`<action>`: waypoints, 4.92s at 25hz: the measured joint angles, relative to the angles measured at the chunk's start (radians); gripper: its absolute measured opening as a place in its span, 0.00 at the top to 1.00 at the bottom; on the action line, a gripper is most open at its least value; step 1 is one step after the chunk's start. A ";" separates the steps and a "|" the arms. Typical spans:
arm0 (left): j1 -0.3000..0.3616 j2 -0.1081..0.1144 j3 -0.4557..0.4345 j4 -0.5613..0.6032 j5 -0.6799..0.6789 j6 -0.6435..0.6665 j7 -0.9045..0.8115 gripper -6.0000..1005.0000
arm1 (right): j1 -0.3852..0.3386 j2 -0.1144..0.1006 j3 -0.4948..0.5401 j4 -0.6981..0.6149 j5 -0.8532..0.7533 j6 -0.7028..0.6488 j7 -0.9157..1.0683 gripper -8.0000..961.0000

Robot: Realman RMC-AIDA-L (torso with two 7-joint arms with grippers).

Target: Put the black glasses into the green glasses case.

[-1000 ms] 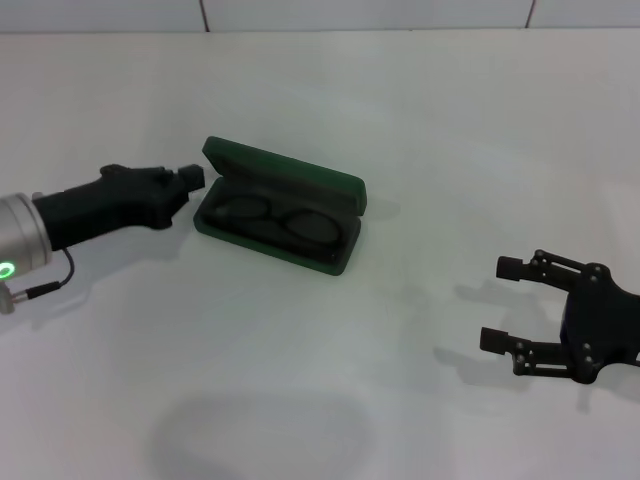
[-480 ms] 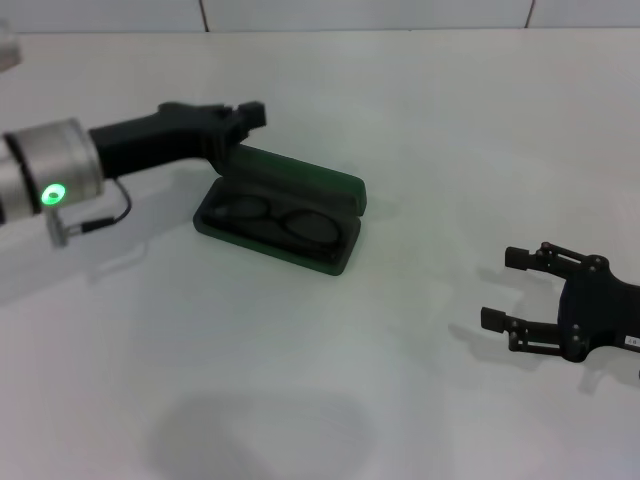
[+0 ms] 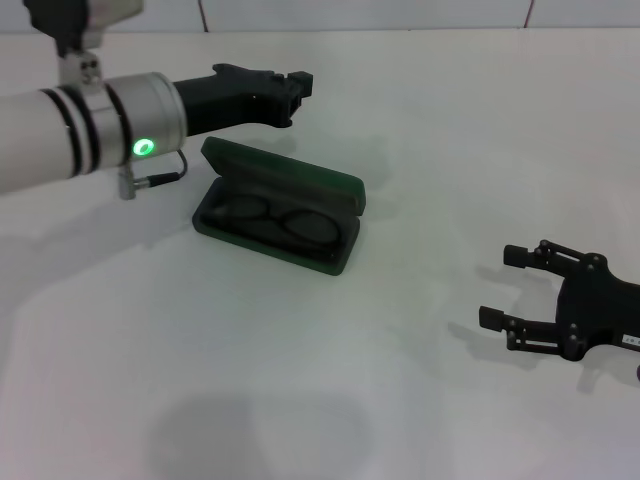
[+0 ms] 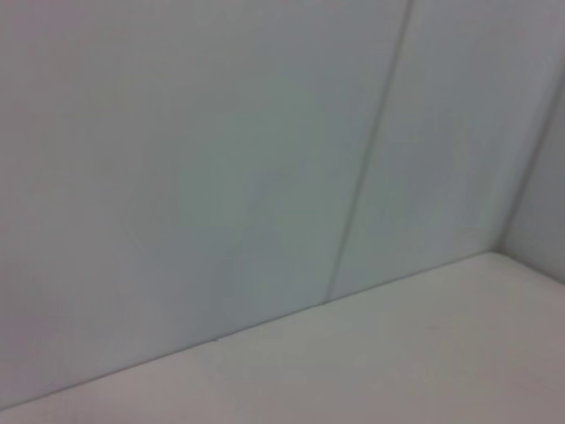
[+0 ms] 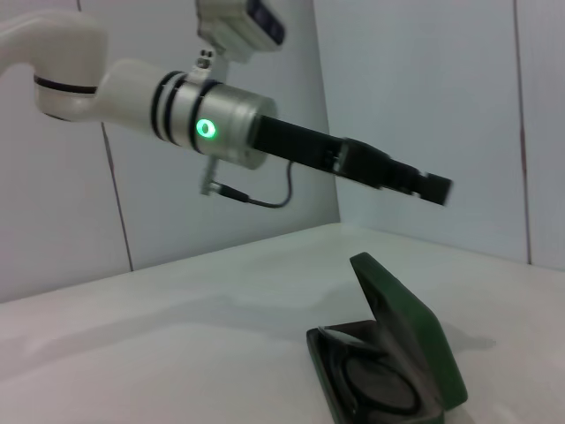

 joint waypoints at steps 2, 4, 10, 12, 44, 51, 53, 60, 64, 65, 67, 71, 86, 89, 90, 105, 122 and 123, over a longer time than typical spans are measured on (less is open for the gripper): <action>0.004 -0.002 0.055 0.000 -0.020 -0.072 -0.009 0.98 | 0.001 0.000 -0.002 0.000 0.000 -0.001 0.000 0.12; 0.005 -0.003 0.102 -0.008 -0.043 -0.123 -0.009 0.98 | 0.002 0.000 -0.002 0.000 0.000 -0.001 0.000 0.12; 0.006 -0.004 0.205 -0.058 -0.112 -0.250 0.004 0.98 | 0.003 0.001 -0.004 0.000 0.000 -0.002 0.000 0.12; 0.003 -0.004 0.222 -0.075 -0.135 -0.272 0.019 0.98 | 0.004 0.001 -0.005 0.000 0.000 -0.002 0.000 0.12; 0.048 0.001 0.307 -0.128 -0.319 -0.363 0.222 0.98 | 0.008 0.001 -0.005 0.009 -0.001 -0.008 0.000 0.12; 0.082 0.001 0.307 -0.121 -0.344 -0.337 0.291 0.98 | 0.008 0.001 -0.005 0.009 0.000 -0.008 0.000 0.12; 0.092 0.001 0.307 -0.124 -0.388 -0.326 0.345 0.98 | 0.008 0.001 -0.005 0.010 0.000 -0.008 0.000 0.12; 0.115 0.002 0.301 -0.151 -0.504 -0.273 0.498 0.98 | 0.008 0.001 -0.005 0.011 0.000 -0.010 0.000 0.12; 0.113 0.002 0.292 -0.179 -0.522 -0.254 0.526 0.98 | 0.009 0.001 -0.005 0.011 0.000 -0.013 0.002 0.12; 0.112 0.002 0.291 -0.185 -0.530 -0.248 0.532 0.98 | 0.009 0.001 -0.005 0.011 0.000 -0.014 0.002 0.12; 0.112 0.003 0.288 -0.187 -0.537 -0.240 0.538 0.98 | 0.009 0.001 -0.005 0.011 0.000 -0.014 0.003 0.12; 0.120 0.003 0.278 -0.187 -0.539 -0.216 0.558 0.98 | 0.010 0.001 -0.005 0.012 0.000 -0.014 0.004 0.12; 0.145 0.003 0.256 -0.241 -0.605 -0.161 0.663 0.98 | 0.010 0.001 -0.005 0.012 0.000 -0.014 0.007 0.12; 0.157 0.003 0.256 -0.242 -0.607 -0.161 0.687 0.98 | 0.010 0.001 -0.005 0.012 0.000 -0.014 0.008 0.12; 0.160 0.003 0.256 -0.242 -0.607 -0.161 0.691 0.98 | 0.010 0.001 -0.005 0.012 0.000 -0.015 0.009 0.12; 0.174 0.003 0.243 -0.279 -0.677 -0.080 0.779 0.98 | 0.012 0.002 -0.003 0.022 0.000 -0.025 0.009 0.12; 0.143 0.106 0.037 -0.277 -0.606 0.372 0.606 0.85 | 0.025 -0.004 0.005 0.009 0.063 -0.017 0.002 0.12; 0.147 0.106 0.019 -0.278 -0.591 0.381 0.609 0.81 | 0.027 -0.005 0.005 0.009 0.063 -0.016 0.002 0.12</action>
